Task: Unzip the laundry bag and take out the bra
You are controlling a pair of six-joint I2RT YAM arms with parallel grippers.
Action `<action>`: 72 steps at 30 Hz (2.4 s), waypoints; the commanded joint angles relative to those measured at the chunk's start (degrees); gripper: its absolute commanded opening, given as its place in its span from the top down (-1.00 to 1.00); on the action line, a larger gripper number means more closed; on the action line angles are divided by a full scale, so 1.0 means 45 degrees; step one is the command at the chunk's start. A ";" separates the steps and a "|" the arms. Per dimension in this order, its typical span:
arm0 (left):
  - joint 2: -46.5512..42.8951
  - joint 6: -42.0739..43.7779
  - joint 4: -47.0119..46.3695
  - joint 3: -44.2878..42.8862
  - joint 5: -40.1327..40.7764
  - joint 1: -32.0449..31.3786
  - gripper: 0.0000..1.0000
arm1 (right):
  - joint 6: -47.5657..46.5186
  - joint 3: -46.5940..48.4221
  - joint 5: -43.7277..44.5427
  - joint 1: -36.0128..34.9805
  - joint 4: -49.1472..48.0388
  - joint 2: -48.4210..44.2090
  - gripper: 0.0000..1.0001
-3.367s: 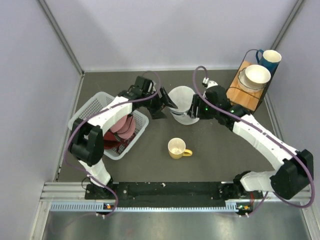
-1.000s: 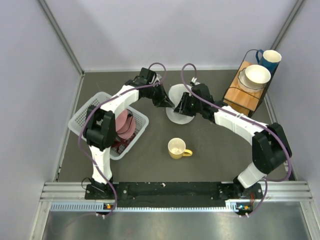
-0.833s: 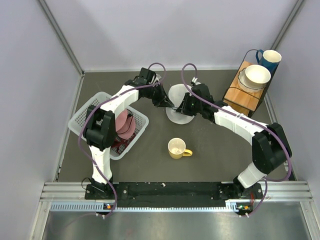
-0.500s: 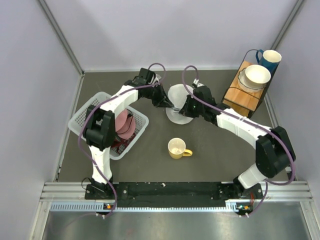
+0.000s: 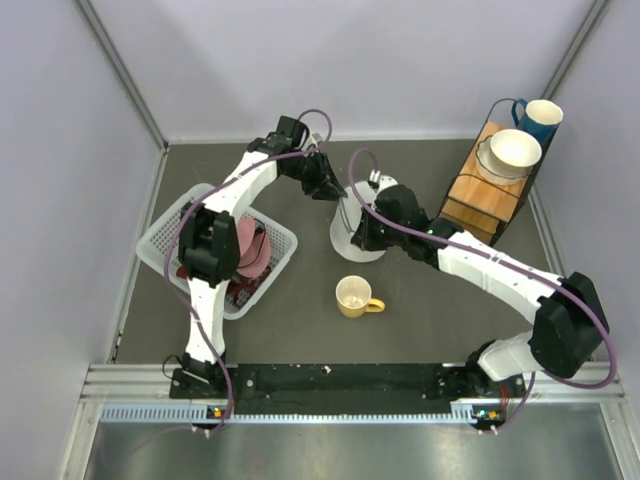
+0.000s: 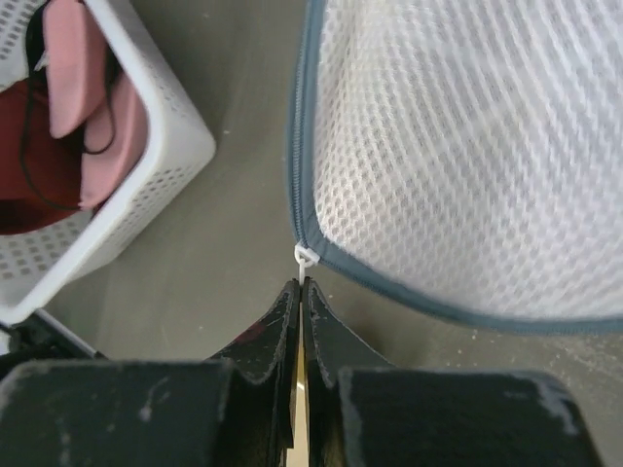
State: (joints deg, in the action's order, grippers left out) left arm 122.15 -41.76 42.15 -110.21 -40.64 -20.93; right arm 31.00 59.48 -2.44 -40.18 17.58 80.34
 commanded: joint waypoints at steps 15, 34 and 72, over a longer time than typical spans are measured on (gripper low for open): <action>-0.5369 -0.2360 -0.3722 0.6092 0.1868 -0.0719 -0.71 | 0.0473 0.1527 -0.0181 -0.0309 0.0155 0.0800 1.00; -0.3122 -0.1171 -0.2398 0.3147 0.1356 -0.0233 1.00 | -0.0482 -0.1381 -0.0435 0.2482 0.1013 -0.2108 1.00; -0.2828 -0.1172 -0.3118 0.3789 0.1359 -0.1229 1.00 | -0.1374 0.0101 -0.0324 0.2113 0.1500 -0.1405 1.00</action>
State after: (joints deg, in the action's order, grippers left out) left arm 109.43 -50.59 27.73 -88.44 -33.63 -27.83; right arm 31.81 58.98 -10.15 -30.70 20.21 78.50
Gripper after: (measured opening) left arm 0.026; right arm 0.005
